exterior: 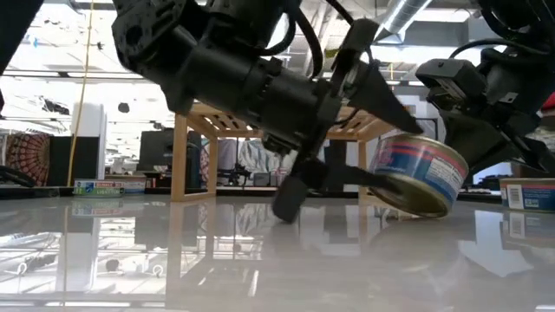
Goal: Stack canned seafood by type on shelf
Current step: Put the blue tuna can on the shelf aligned with the other blue tuna can
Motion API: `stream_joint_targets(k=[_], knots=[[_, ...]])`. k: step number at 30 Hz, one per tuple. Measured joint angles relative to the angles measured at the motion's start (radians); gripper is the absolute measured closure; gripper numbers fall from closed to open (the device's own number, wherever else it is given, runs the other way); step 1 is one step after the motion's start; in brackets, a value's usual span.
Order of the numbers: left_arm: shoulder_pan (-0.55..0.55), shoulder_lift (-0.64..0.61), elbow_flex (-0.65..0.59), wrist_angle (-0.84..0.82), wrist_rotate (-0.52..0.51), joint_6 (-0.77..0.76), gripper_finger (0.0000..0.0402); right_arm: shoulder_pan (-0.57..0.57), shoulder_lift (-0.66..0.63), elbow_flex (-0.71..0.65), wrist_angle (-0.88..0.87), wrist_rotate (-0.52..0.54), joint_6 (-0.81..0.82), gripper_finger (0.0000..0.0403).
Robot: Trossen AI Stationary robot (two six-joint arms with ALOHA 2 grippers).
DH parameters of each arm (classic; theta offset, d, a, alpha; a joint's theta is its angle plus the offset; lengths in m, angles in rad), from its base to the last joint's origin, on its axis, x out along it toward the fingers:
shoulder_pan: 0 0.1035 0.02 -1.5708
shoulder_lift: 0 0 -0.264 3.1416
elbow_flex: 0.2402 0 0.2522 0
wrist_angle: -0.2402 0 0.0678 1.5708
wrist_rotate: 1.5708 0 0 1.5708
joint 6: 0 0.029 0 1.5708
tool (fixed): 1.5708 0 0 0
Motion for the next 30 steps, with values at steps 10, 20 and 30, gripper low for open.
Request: stream_joint_targets(k=[10,20,30], knots=[[0.011,0.025,0.003,0.068,0.028,-0.01,0.015,0.009,0.0,0.0,0.006,-0.018,-0.005,0.038],[0.014,0.025,0.003,0.059,0.052,-0.025,0.0211,0.029,0.001,0.003,0.004,0.003,-0.011,0.038],[0.016,0.026,0.001,0.075,0.095,-0.008,0.0211,0.054,-0.01,0.021,-0.01,0.003,-0.052,0.038]])
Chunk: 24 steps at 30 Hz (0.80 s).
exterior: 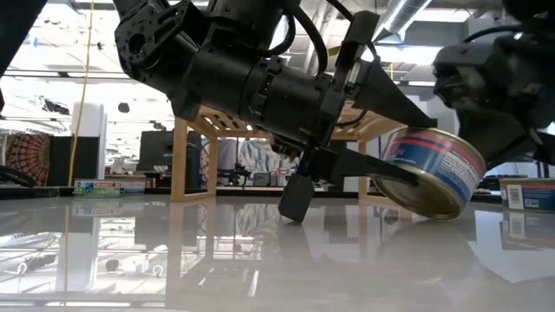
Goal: Stack canned seafood by type on shelf
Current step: Put the blue tuna can on the shelf aligned with the other blue tuna can
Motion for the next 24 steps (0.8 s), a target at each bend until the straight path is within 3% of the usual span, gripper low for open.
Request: stream_joint_targets(k=[10,19,24], knots=[[0.021,-0.013,-0.002,0.012,0.072,0.073,0.0211,0.051,-0.121,0.006,-0.011,0.058,-0.011,0.038],[0.044,-0.093,-0.003,-0.04,0.148,0.188,0.0208,0.091,-0.282,0.006,-0.227,0.074,0.028,0.038],[0.067,-0.185,-0.003,-0.149,0.197,0.26,0.0206,0.122,-0.373,0.006,-0.348,0.118,0.08,0.038]])
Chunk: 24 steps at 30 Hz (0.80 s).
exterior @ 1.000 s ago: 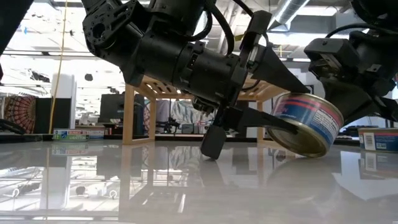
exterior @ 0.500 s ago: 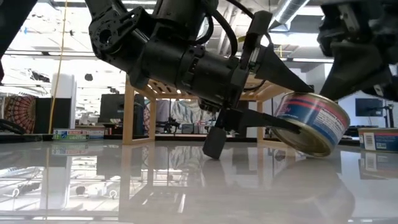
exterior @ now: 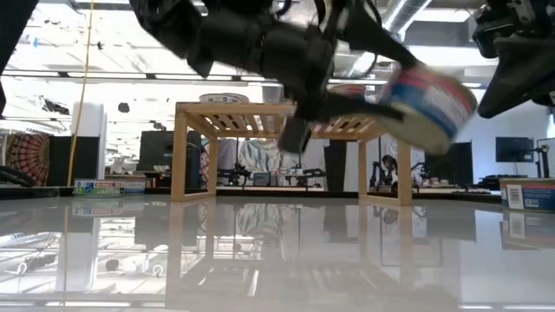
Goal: Stack canned seafood by type on shelf
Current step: Put the blue tuna can on the shelf aligned with the other blue tuna can
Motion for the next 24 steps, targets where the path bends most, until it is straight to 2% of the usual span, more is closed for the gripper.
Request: stream_joint_targets(k=[7,14,18,24], knots=[[0.059,-0.177,0.001,-0.161,0.03,0.139,0.0206,0.007,-0.042,0.0,-0.055,0.013,0.001,0.038],[0.146,-0.318,0.003,-0.206,0.017,0.225,0.0206,0.001,-0.027,0.0,-0.056,0.03,-0.001,0.038],[0.212,-0.36,0.003,-0.227,0.017,0.238,0.0206,-0.006,-0.02,0.0,-0.05,0.039,-0.002,0.038],[0.319,-0.353,0.003,-0.249,0.013,0.21,0.0206,-0.033,-0.016,-0.001,-0.023,0.046,-0.006,0.038]])
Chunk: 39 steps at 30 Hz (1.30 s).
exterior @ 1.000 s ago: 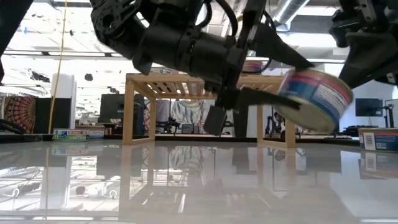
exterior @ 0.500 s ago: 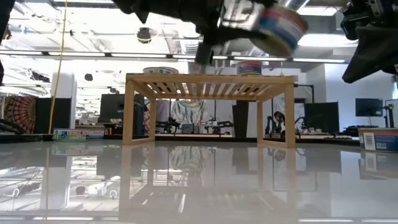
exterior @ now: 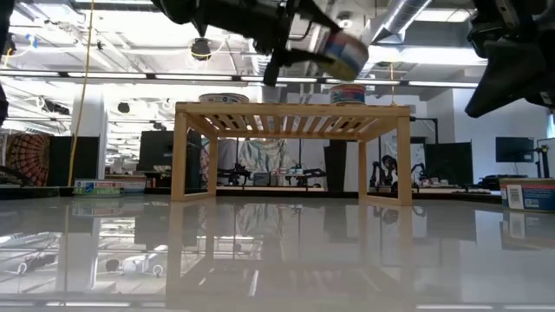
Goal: Stack canned seafood by type on shelf
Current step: Put the blue tuna can on the shelf aligned with the other blue tuna can
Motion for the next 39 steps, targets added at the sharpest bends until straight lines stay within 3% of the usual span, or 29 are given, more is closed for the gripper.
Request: stream_joint_targets(k=[12,31,39], knots=[[0.129,0.001,0.001,-0.086,0.034,0.04,0.0205,-0.062,0.0,0.0,0.023,0.001,0.004,0.038],[0.151,0.0,0.001,-0.107,0.031,0.205,0.0183,-0.191,0.0,0.0,0.079,0.032,-0.004,0.038],[0.151,0.002,0.0,-0.109,-0.104,0.264,0.0182,-0.191,0.0,0.0,0.101,0.042,-0.055,0.038]])
